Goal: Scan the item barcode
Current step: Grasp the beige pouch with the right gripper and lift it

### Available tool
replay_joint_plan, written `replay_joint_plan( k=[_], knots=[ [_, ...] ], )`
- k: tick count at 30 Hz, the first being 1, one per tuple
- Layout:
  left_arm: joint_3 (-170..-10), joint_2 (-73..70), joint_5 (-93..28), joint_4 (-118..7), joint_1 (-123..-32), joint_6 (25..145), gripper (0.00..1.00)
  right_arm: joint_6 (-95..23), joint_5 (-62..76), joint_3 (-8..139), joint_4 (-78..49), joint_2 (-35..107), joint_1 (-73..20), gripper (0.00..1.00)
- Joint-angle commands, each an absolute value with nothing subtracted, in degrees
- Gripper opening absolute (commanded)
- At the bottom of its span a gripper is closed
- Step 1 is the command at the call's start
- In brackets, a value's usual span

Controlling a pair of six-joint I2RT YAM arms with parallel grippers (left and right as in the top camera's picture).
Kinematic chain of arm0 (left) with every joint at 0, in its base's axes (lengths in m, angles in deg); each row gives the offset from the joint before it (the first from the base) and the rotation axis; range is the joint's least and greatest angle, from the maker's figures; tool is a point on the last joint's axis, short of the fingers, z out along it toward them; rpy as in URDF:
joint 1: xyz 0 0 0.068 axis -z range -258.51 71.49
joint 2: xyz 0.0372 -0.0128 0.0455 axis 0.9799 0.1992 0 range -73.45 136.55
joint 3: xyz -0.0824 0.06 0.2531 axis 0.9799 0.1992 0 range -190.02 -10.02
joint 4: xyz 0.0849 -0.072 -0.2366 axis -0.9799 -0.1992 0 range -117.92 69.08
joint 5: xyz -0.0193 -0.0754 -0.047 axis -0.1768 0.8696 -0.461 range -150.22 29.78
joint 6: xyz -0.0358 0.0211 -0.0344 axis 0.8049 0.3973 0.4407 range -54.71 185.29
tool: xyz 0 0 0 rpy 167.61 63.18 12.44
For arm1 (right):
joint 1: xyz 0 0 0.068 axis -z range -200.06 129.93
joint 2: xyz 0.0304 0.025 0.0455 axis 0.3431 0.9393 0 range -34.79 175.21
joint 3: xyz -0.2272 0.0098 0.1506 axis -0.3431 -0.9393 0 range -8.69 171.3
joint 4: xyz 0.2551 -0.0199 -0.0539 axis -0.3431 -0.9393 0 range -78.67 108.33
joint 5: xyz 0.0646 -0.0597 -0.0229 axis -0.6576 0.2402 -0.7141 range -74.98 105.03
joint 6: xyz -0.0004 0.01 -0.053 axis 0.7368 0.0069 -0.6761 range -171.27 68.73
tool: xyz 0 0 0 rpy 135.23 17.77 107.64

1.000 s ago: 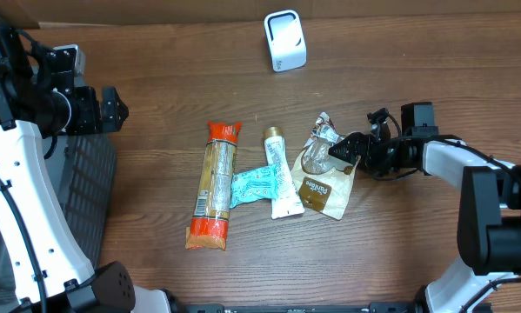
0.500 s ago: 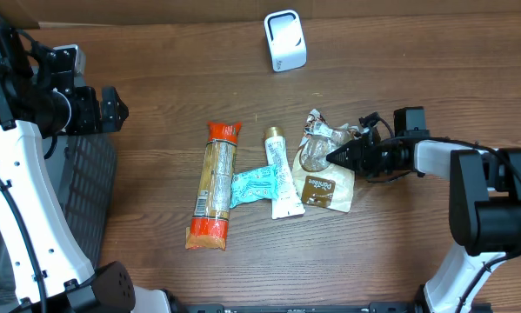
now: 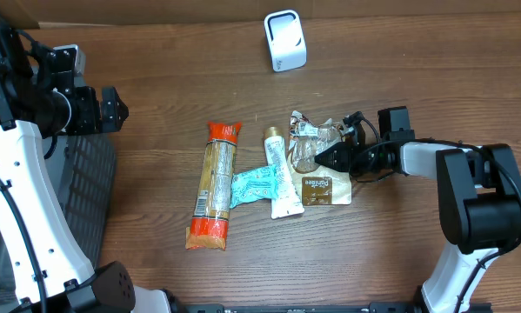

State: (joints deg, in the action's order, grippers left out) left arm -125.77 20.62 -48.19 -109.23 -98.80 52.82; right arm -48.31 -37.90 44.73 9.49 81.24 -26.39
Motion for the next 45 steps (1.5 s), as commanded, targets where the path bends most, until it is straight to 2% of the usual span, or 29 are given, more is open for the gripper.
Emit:
replay_joint_plan(
  k=[1,4,9,16,28,37,45],
  knots=[
    [-125.59,20.97,-47.25,-109.15,-98.74,51.55,1.0,-49.84,-25.6,41.87,7.53,86.44,-27.46,0.18],
    [-125.59,20.97,-47.25,-109.15,-98.74,51.55,1.0,-49.82,-25.57,41.94,6.67,86.42,-27.46,0.04],
    [-125.59,20.97,-47.25,-109.15,-98.74,51.55,0.99,-49.58,-26.25,43.14,3.4,86.35,-25.65,0.04],
    [-125.59,20.97,-47.25,-109.15,-98.74,51.55,0.99,-50.36,-28.33,49.76,-10.61,82.66,-20.84,0.04],
    [-125.59,20.97,-47.25,-109.15,-98.74,51.55,0.99,-71.72,-34.45,70.04,-42.74,65.72,-20.58,0.04],
    [-125.61,20.97,-47.25,-109.15,-98.74,51.55,1.0,-74.45,-45.92,72.8,-43.75,52.41,-21.21,0.04],
    [-125.59,20.97,-47.25,-109.15,-98.74,51.55,0.99,-74.8,-59.21,72.8,-43.84,46.0,-21.37,0.04]
  ],
)
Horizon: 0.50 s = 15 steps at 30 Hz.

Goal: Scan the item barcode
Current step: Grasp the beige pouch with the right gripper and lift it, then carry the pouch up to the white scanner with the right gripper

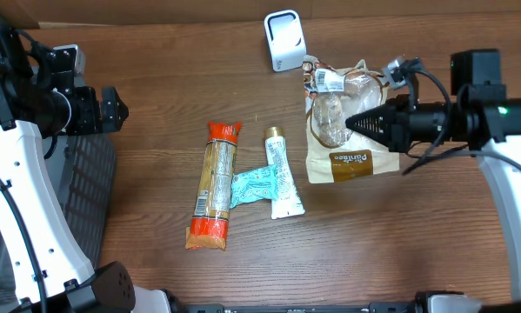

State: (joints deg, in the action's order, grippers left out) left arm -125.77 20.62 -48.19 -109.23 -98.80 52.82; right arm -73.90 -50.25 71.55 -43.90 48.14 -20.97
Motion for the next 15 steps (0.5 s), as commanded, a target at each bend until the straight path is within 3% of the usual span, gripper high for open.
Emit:
replay_joint_plan(
  k=[1,9,15],
  knots=[
    [-125.61,20.97,-47.25,-109.15,-98.74,51.55,0.99,-73.84,-59.98,72.8,-43.82,45.85,-21.58,0.04],
    [-125.59,20.97,-47.25,-109.15,-98.74,51.55,0.99,-71.8,-58.69,72.8,-44.41,45.78,-25.56,0.04],
    [-125.61,20.97,-47.25,-109.15,-98.74,51.55,0.99,-61.53,-50.43,73.13,-42.57,45.78,-28.91,0.04]
  ],
)
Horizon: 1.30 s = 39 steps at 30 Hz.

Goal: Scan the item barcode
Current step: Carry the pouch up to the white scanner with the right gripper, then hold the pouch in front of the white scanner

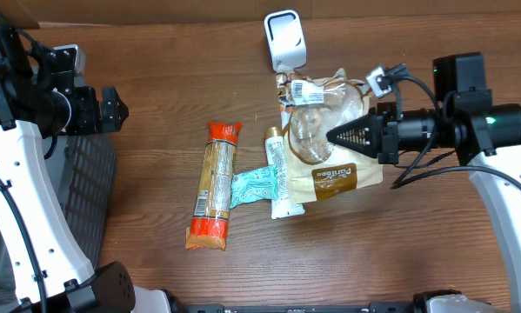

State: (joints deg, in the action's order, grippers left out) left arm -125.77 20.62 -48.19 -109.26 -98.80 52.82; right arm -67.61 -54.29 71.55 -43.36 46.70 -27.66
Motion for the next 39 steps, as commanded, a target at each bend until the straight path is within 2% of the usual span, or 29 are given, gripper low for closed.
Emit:
replay_joint_plan(
  k=[1,7,12,13,17,20,22,28,39],
  knots=[
    [-125.59,20.97,-47.25,-109.15,-98.74,51.55,0.99,-59.89,-47.69,73.72,-42.44,45.81,-29.45,0.03],
    [-125.59,20.97,-47.25,-109.15,-98.74,51.55,1.0,-52.07,-26.84,85.96,-42.48,48.82,-33.06,0.03],
    [-125.59,20.97,-47.25,-109.15,-98.74,51.55,0.99,-51.04,5.03,100.69,-44.06,57.08,-38.15,0.04],
    [-125.61,20.97,-47.25,-109.15,-98.74,51.55,1.0,-51.48,13.07,102.26,-42.81,59.38,-39.46,0.04],
    [-125.59,20.97,-47.25,-109.15,-98.74,51.55,1.0,-56.31,30.9,102.37,-34.99,66.26,-42.37,0.04],
    [-125.59,20.97,-47.25,-109.15,-98.74,51.55,0.99,-59.11,38.16,102.37,-28.76,71.4,-43.24,0.04],
    [-125.59,20.97,-47.25,-109.15,-98.74,51.55,0.99,-63.13,38.36,102.37,-24.06,74.37,-43.27,0.04],
    [-125.61,20.97,-47.25,-109.15,-98.74,51.55,1.0,-88.46,39.65,102.37,-12.76,82.37,-43.66,0.04],
    [-125.59,20.97,-47.25,-109.15,-98.74,51.55,0.99,-105.84,49.61,102.37,2.46,93.04,-46.41,0.04]
  ],
)
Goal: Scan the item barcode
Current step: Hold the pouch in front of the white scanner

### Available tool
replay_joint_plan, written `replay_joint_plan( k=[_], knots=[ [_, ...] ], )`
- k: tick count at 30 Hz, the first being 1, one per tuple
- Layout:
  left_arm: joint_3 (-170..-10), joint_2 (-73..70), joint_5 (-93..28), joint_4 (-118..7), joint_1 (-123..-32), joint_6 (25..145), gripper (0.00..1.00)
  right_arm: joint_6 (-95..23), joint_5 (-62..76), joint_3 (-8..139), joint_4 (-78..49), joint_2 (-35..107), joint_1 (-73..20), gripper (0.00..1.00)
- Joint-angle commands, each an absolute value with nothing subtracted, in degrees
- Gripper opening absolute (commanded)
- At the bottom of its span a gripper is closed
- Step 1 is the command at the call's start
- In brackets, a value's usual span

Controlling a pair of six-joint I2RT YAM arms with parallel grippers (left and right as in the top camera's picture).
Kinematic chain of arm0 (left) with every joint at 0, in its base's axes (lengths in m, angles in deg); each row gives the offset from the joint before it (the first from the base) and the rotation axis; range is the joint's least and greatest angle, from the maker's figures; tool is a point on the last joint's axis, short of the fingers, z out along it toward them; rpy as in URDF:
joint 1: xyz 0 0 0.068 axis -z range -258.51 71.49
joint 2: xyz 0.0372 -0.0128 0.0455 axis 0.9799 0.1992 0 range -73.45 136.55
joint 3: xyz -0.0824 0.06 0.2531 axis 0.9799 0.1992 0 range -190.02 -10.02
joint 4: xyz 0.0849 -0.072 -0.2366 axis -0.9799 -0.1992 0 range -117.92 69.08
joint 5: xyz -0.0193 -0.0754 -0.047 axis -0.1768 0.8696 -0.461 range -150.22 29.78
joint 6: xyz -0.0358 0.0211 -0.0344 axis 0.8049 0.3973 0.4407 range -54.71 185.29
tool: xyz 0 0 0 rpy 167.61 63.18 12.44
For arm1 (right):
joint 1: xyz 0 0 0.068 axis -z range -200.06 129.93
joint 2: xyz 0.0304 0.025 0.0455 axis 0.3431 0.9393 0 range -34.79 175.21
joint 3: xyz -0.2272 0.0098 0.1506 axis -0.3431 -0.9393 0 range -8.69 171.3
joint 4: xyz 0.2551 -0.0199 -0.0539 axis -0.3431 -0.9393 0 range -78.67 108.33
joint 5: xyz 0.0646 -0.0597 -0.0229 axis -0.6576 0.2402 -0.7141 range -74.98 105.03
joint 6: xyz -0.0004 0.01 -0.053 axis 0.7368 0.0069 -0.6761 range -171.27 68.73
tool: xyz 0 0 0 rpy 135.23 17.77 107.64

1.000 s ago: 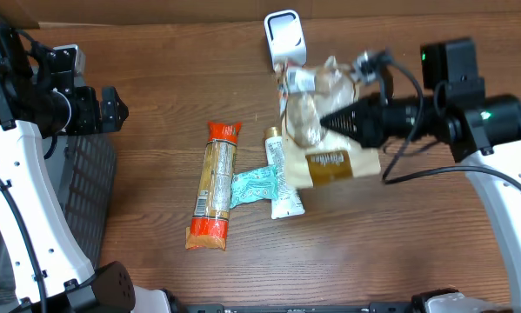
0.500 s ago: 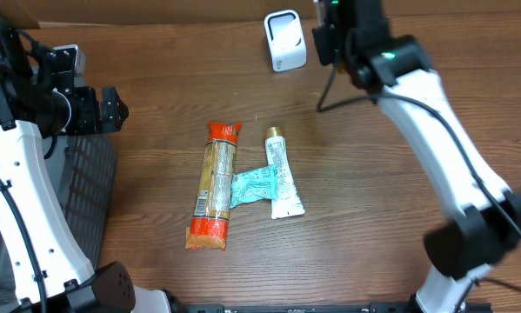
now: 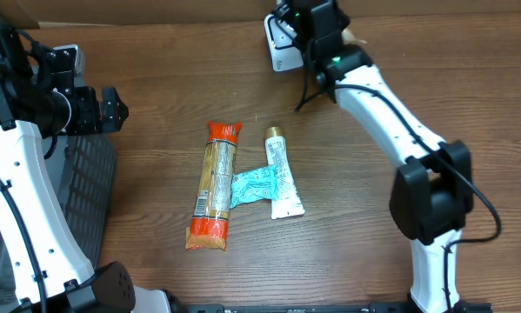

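Note:
My right arm reaches across the far edge of the table, and my right gripper hangs right over the white barcode scanner. The wrist covers the fingers. Of the tan bread bag only a sliver sticks out from under the wrist; the rest is hidden and none of it lies on the table, so the gripper is shut on it. My left gripper stands open at the far left, holding nothing.
A long orange-ended cracker pack, a teal packet and a white tube lie together mid-table. A dark mesh basket stands at the left edge under the left arm.
My right gripper has moved with the bag from mid-table right of the tube up to the scanner at the far edge. The bag is now almost wholly hidden under the wrist. The left arm has not moved.
My right gripper first lay low at the bag beside the tube. Then it held the bag lifted to the right of the scanner, then lower and closer to the tube. Now it holds it over the scanner.

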State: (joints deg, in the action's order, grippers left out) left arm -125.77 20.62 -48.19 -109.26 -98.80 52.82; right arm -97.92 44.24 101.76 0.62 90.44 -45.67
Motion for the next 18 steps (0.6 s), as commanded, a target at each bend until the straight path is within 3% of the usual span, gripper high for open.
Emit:
replay_joint_plan(
  k=[1,6,18],
  knots=[
    [-125.59,20.97,-47.25,-109.15,-98.74,51.55,1.0,-108.15,51.56,102.35,4.16,94.37,-46.7,0.04],
    [-125.59,20.97,-47.25,-109.15,-98.74,51.55,0.99,-115.36,56.39,102.33,8.64,98.76,-47.51,0.04],
    [-125.59,20.97,-47.25,-109.15,-98.84,51.55,1.0,-115.43,57.05,102.31,7.96,99.42,-50.02,0.04]
  ],
)
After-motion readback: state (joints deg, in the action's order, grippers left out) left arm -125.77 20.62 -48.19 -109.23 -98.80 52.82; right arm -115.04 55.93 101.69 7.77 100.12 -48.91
